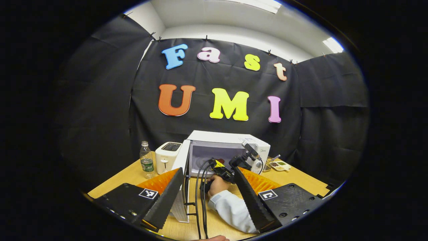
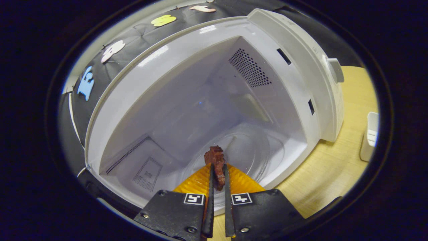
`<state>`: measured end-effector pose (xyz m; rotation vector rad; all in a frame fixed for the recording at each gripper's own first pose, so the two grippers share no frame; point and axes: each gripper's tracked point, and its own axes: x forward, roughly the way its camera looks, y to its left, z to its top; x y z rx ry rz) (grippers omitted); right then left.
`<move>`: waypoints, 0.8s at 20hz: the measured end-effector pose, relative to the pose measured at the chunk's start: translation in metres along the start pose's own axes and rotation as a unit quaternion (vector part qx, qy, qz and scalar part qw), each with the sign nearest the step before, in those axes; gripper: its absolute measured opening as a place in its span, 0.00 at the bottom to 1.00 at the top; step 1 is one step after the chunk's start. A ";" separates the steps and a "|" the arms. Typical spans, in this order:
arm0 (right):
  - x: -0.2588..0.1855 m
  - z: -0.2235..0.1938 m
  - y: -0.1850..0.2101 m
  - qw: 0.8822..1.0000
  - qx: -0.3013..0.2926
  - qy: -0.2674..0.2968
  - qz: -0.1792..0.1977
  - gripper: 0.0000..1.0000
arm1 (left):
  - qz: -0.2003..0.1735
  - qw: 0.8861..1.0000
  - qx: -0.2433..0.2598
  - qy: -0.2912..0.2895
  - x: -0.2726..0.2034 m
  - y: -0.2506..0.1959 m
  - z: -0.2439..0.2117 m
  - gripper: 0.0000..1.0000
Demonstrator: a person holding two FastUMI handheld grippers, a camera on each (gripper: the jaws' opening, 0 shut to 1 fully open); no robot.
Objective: Open the microwave oven with the left hand, put the food in, and close the microwave oven.
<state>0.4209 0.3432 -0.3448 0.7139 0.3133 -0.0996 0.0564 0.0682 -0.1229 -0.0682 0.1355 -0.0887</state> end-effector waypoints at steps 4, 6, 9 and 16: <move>0.005 -0.007 -0.011 0.999 -0.009 0.029 -0.023 0.22 | -0.005 1.000 0.004 0.008 0.003 -0.007 -0.006 0.93; 0.003 0.005 -0.008 0.999 -0.042 0.016 -0.021 0.47 | 0.001 1.000 0.008 0.007 0.002 -0.003 -0.005 0.93; -0.014 0.024 -0.003 0.996 -0.092 -0.001 -0.017 0.91 | 0.008 1.000 0.004 0.005 -0.004 0.002 -0.001 0.93; -0.111 0.064 0.013 0.981 -0.183 0.012 0.057 0.89 | 0.013 0.999 -0.042 0.001 -0.016 0.022 0.012 0.93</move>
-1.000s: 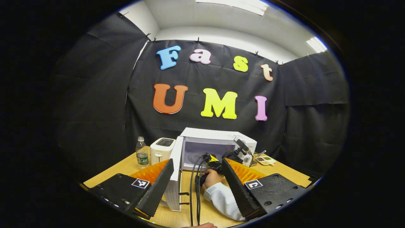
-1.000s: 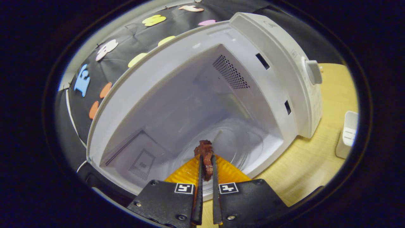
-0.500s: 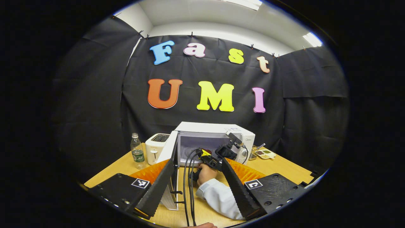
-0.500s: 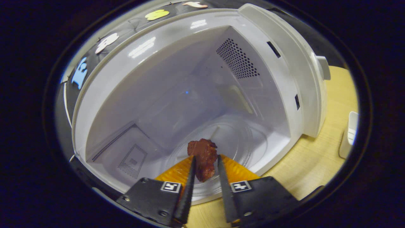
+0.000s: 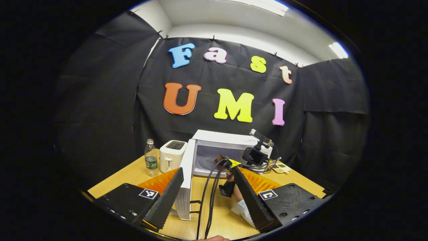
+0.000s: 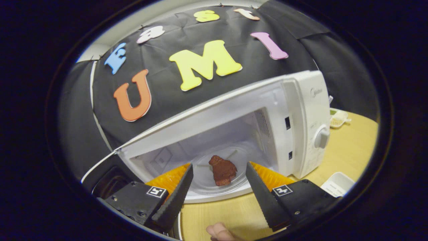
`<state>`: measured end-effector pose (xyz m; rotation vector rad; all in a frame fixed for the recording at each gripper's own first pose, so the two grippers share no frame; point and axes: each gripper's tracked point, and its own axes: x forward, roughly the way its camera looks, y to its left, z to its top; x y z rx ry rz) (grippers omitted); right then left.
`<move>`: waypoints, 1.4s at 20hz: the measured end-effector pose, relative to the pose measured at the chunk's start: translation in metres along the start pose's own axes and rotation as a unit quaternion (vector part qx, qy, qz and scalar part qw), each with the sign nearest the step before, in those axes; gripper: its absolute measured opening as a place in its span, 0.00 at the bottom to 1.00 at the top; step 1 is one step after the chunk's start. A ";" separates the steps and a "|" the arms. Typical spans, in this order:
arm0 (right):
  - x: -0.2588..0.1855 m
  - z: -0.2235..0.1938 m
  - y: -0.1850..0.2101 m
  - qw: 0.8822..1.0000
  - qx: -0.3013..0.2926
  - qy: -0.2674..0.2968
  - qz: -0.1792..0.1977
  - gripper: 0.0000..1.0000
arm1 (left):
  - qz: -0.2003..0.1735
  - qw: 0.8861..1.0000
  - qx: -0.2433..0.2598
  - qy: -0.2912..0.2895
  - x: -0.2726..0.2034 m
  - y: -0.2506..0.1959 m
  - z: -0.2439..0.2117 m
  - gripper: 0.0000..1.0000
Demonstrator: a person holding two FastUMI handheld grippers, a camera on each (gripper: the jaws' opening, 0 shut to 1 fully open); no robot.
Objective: Open the microwave oven with the left hand, put the food in, and close the microwave oven.
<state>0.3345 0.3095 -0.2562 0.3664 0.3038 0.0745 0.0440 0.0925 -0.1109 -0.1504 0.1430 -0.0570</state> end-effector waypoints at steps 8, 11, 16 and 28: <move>-0.166 0.085 -0.042 0.991 -0.103 -0.063 0.058 1.00 | 0.082 0.996 0.027 -0.021 -0.014 0.068 0.018 0.93; -0.210 0.110 -0.067 0.987 -0.121 -0.087 0.058 1.00 | 0.117 0.992 0.043 -0.019 -0.019 0.096 0.016 0.66; -0.260 0.124 -0.107 0.984 -0.131 -0.103 0.058 0.89 | 0.146 0.988 0.047 -0.021 -0.019 0.120 0.005 0.34; -0.300 0.132 -0.151 0.980 -0.165 -0.101 0.049 0.89 | 0.118 0.991 0.044 0.036 0.020 0.145 -0.085 0.09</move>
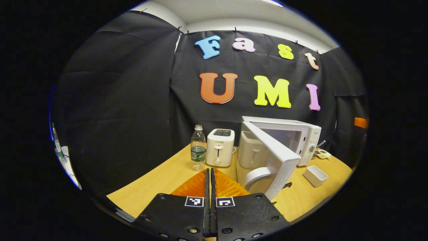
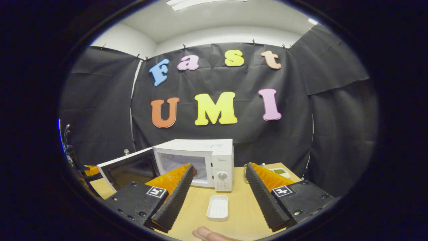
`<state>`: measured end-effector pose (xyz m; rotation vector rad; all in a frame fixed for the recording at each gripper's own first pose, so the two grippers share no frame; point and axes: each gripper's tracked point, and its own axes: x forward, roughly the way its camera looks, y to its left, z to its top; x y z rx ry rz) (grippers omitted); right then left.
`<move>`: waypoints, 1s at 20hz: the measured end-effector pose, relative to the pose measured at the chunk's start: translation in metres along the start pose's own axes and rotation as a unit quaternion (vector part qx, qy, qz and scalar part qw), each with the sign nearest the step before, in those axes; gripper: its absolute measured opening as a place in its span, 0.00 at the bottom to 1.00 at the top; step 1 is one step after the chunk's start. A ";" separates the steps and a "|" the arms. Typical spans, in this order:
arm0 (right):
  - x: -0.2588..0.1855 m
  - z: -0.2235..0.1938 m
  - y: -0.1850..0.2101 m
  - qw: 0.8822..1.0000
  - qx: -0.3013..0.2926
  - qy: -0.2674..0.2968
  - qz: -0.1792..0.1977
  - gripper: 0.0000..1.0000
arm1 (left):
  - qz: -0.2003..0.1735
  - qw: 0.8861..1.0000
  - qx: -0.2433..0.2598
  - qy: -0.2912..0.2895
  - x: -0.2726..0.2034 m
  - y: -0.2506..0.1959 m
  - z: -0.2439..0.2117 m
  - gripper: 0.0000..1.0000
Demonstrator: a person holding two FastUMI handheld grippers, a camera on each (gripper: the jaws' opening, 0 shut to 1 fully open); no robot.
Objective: Open the microwave oven with the left hand, put the food in, and close the microwave oven.
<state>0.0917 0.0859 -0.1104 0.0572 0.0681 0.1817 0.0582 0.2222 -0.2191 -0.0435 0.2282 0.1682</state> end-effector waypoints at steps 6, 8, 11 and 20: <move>-0.015 0.002 -0.012 1.000 -0.014 -0.007 -0.004 1.00 | -0.030 0.999 0.015 0.004 0.014 -0.028 -0.023 0.00; -0.018 0.004 -0.015 1.000 -0.015 -0.008 -0.001 1.00 | -0.053 0.999 0.008 -0.007 0.010 -0.045 -0.021 0.00; -0.025 0.009 -0.022 1.000 -0.014 -0.015 -0.001 1.00 | -0.076 0.997 0.003 -0.009 0.012 -0.071 -0.025 0.00; -0.029 0.005 -0.062 1.000 0.001 -0.018 -0.015 1.00 | -0.154 0.988 0.018 -0.013 0.027 -0.169 -0.030 0.00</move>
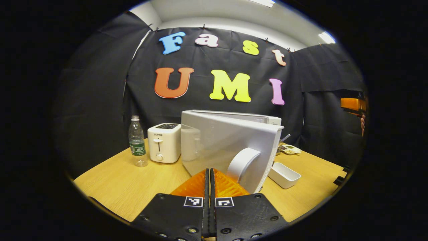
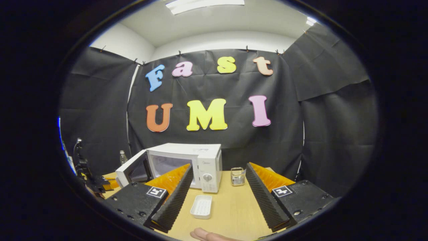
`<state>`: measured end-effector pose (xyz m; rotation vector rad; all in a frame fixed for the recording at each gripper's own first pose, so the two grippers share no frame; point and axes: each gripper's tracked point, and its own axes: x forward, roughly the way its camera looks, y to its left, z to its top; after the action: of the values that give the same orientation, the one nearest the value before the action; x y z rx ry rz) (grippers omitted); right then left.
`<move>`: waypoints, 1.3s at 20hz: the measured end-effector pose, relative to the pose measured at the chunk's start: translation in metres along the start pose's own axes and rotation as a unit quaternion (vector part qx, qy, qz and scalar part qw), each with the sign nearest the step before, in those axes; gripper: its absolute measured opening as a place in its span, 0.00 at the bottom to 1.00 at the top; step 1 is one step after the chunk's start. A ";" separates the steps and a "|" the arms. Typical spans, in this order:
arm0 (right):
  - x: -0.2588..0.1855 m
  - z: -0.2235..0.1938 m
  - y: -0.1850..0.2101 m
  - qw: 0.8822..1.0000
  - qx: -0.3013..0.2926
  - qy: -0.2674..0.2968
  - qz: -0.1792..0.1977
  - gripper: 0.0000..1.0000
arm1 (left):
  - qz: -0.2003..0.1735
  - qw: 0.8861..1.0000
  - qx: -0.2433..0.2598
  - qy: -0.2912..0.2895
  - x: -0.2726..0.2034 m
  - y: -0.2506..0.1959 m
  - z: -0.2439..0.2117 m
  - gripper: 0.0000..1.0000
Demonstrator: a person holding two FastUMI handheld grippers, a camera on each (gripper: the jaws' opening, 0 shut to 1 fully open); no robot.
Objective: Open the microwave oven with the left hand, put the food in, and close the microwave oven.
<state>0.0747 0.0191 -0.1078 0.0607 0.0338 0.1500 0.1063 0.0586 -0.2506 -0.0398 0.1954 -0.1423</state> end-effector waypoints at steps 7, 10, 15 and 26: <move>0.001 0.001 -0.030 1.000 0.007 -0.002 -0.010 0.89 | -0.043 0.998 0.034 -0.031 0.052 -0.052 0.015 0.00; 0.002 0.000 -0.038 1.000 0.014 -0.004 -0.014 0.89 | -0.063 0.997 0.039 -0.031 0.073 -0.071 0.015 0.00; 0.006 -0.006 -0.047 1.000 0.022 -0.004 -0.015 1.00 | -0.076 0.996 0.046 -0.016 0.107 -0.087 0.011 0.00; 0.024 -0.013 -0.060 1.000 0.025 -0.012 -0.001 0.89 | -0.081 0.996 0.039 0.002 0.172 -0.112 0.013 0.00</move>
<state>0.1070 -0.0361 -0.1252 0.1120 0.0131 0.1472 0.2603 -0.0772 -0.2650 0.0233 0.1905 -0.3114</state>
